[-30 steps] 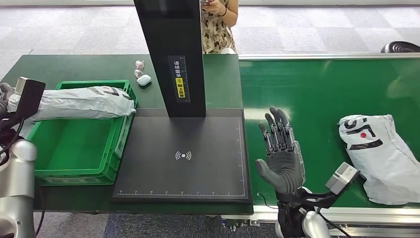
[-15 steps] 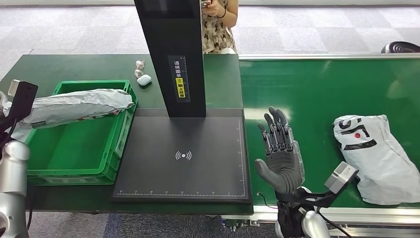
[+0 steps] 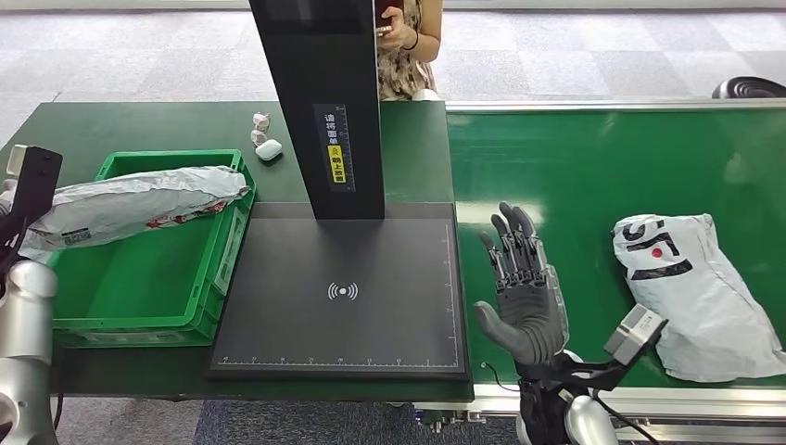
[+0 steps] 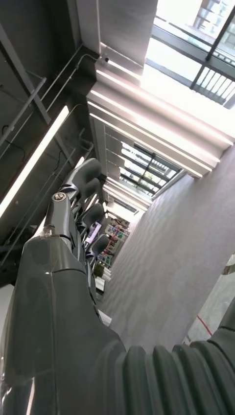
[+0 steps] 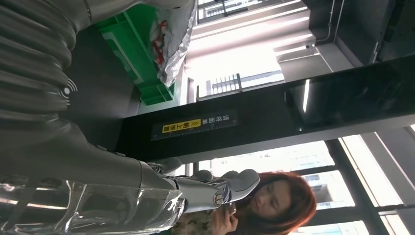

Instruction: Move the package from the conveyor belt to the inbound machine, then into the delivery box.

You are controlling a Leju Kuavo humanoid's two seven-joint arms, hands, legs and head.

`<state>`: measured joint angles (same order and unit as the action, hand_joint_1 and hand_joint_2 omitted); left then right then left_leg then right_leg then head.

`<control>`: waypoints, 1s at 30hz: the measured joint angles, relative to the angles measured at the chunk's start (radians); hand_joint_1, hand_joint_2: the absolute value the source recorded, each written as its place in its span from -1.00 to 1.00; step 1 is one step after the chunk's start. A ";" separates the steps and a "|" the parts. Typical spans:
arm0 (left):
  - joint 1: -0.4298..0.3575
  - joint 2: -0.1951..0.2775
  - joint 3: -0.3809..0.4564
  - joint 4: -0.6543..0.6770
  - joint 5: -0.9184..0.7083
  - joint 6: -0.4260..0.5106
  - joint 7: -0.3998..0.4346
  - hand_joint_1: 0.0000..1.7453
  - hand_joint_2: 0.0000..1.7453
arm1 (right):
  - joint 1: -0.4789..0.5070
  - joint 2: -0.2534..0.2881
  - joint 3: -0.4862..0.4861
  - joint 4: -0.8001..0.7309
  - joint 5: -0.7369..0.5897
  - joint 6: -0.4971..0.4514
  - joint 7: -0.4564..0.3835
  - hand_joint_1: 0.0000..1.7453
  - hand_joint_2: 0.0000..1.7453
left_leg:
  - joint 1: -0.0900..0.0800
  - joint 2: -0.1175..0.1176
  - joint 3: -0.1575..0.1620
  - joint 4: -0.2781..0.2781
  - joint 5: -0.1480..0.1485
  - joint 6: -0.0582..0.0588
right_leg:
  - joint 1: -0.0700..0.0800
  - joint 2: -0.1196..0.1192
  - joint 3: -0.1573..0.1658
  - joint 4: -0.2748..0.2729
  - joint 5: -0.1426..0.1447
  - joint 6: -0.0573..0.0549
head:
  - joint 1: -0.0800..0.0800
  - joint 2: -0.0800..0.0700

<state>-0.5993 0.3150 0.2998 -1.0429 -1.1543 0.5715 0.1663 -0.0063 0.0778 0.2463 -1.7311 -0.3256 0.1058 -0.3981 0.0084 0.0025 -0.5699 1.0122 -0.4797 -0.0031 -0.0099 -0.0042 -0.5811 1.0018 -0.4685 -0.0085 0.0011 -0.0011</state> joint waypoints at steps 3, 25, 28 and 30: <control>0.029 -0.003 0.016 -0.052 0.029 0.019 -0.011 -1.00 1.00 | 0.002 0.000 0.000 0.000 0.002 0.004 0.002 -1.00 1.00 | 0.000 0.000 0.000 0.000 0.000 0.000 | 0.000 0.000 0.000 0.000 0.000 0.000 | 0.000 0.000; 0.409 -0.175 0.007 -0.687 0.414 -0.040 -0.317 -1.00 1.00 | 0.057 0.000 -0.016 -0.030 0.076 -0.083 -0.038 -1.00 1.00 | -0.001 -0.001 -0.001 0.001 -0.001 0.001 | 0.000 -0.001 0.000 -0.002 -0.001 -0.001 | 0.000 0.000; 0.475 -0.212 -0.167 -0.761 0.580 -0.287 -0.341 -1.00 1.00 | 0.091 0.000 -0.025 -0.043 0.118 -0.114 -0.046 -1.00 1.00 | -0.002 0.000 -0.001 0.001 -0.002 0.001 | -0.002 -0.001 0.000 -0.002 -0.001 -0.001 | 0.000 0.000; 0.510 -0.225 -0.261 -0.778 0.680 -0.433 -0.356 -1.00 1.00 | 0.105 0.000 -0.029 -0.044 0.145 -0.132 -0.045 -1.00 1.00 | -0.003 0.000 -0.001 0.001 -0.002 0.001 | -0.003 -0.001 0.000 -0.002 -0.001 -0.001 | 0.000 0.000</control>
